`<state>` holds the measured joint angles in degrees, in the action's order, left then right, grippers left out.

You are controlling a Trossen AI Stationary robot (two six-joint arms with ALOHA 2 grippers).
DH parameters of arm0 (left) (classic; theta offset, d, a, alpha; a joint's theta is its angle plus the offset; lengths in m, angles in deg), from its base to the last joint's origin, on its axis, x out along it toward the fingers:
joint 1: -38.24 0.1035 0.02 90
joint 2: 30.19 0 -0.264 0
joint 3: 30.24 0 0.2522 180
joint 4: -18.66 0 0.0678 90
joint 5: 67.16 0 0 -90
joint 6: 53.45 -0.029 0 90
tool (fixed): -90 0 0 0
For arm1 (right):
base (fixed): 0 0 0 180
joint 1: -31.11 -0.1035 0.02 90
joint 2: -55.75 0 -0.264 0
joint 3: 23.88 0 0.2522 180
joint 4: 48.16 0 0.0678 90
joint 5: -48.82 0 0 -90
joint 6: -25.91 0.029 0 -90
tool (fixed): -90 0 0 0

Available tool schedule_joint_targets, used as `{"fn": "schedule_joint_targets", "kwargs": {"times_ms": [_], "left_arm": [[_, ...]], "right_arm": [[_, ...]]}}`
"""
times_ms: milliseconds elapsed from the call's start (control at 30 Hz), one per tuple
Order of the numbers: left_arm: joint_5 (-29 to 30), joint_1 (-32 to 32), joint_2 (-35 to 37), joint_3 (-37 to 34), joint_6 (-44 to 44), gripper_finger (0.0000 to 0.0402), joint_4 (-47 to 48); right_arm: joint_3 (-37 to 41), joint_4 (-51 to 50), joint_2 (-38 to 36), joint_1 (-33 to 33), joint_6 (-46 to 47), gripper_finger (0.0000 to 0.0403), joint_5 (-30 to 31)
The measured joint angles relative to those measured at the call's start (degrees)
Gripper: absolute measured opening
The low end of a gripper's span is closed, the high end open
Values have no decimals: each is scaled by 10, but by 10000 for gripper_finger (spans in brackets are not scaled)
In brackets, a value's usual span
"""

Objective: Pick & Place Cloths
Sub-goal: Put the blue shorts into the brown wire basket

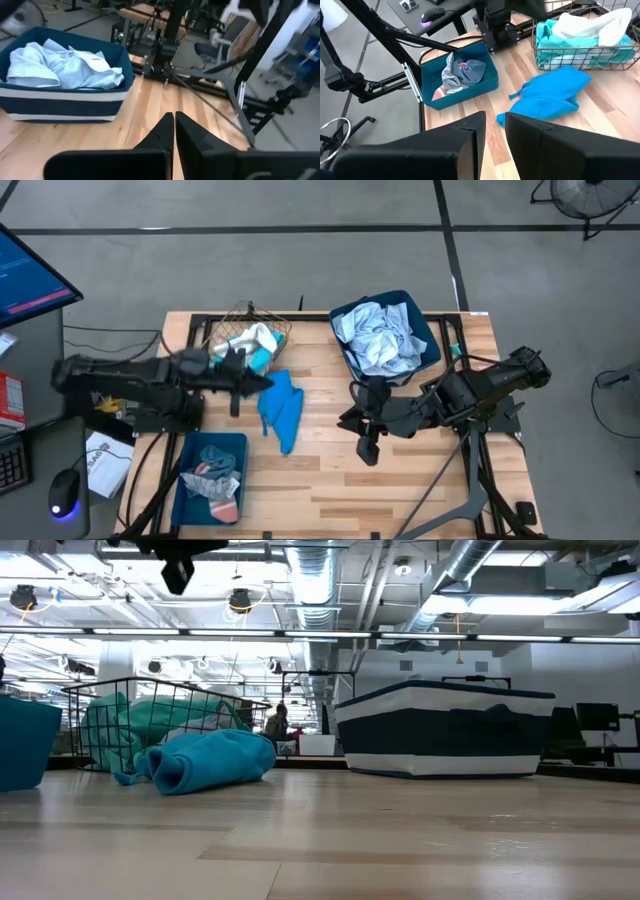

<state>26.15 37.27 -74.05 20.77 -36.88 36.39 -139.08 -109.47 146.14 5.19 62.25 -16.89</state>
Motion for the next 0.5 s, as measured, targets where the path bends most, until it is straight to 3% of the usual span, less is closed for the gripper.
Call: {"fn": "schedule_joint_targets", "kwargs": {"times_ms": [100, 233, 500], "left_arm": [[99, -84, -29, 0, -17, 1, -3], [190, -139, -86, 0, -26, 10, -4], [175, -144, -198, 0, -31, 80, -5]], "right_arm": [[5, 0, 0, 0, 20, 71, -1], [5, 5, 0, 0, 28, 71, -2], [5, 19, 0, 0, 28, 71, -2]]}}
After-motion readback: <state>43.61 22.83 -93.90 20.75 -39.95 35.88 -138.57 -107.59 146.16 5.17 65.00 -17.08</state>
